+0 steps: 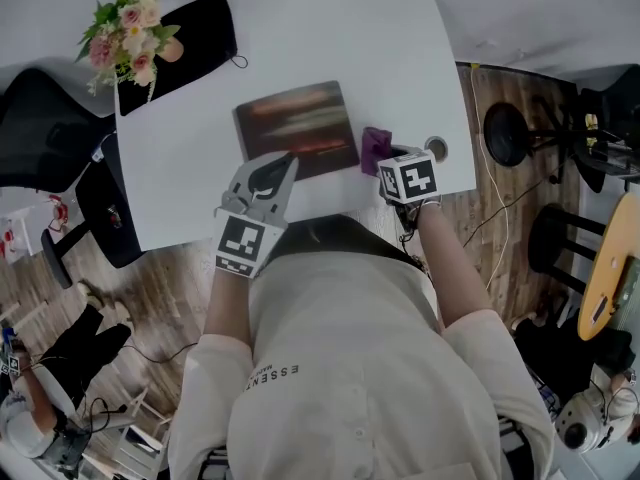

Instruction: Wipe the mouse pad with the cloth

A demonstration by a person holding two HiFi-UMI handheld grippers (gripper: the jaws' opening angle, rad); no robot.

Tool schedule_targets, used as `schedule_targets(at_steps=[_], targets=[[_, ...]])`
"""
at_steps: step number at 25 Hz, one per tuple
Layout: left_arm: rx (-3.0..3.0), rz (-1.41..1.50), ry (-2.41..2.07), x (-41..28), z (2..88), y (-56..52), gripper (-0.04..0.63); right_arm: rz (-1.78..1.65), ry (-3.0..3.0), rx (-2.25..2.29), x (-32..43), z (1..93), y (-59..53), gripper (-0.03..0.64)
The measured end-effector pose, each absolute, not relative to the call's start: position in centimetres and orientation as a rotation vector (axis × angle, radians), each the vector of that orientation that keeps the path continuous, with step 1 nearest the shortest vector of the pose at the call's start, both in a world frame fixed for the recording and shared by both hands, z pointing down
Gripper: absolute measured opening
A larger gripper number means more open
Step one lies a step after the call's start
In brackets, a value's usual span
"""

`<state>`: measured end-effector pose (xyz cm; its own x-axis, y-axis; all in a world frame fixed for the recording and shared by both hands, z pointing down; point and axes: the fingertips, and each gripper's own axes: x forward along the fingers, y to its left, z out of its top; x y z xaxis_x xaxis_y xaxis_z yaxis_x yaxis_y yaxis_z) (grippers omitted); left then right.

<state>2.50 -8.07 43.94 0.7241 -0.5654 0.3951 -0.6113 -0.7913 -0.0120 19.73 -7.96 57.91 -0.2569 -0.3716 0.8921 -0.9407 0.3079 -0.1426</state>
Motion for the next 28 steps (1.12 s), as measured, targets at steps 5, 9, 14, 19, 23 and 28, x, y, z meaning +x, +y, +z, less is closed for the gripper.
schedule_targets(at_steps=[5,9,14,19,23,28], targets=[[2.816,0.574,-1.014,1.1,42.6,-8.6,0.002,0.866,-1.890,1.210,18.2,55.0,-9.6,0.101],[2.833,0.562,-1.071,-0.2,40.9,-9.2,0.002,0.777,-2.014,1.230,15.9,51.4,-11.6,0.101],[2.841,0.548,-1.180,-2.6,38.6,-10.1,0.002,0.635,-2.182,1.245,12.7,46.5,-13.5,0.100],[2.820,0.516,-1.321,-5.6,36.2,-10.8,0.002,0.455,-2.338,1.263,9.8,41.2,-15.0,0.100],[2.811,0.492,-1.418,-7.8,34.2,-11.5,0.002,0.321,-2.449,1.289,8.0,37.5,-15.9,0.098],[2.805,0.459,-1.506,-9.5,31.9,-11.8,0.002,0.222,-2.552,1.320,6.8,34.1,-16.2,0.097]])
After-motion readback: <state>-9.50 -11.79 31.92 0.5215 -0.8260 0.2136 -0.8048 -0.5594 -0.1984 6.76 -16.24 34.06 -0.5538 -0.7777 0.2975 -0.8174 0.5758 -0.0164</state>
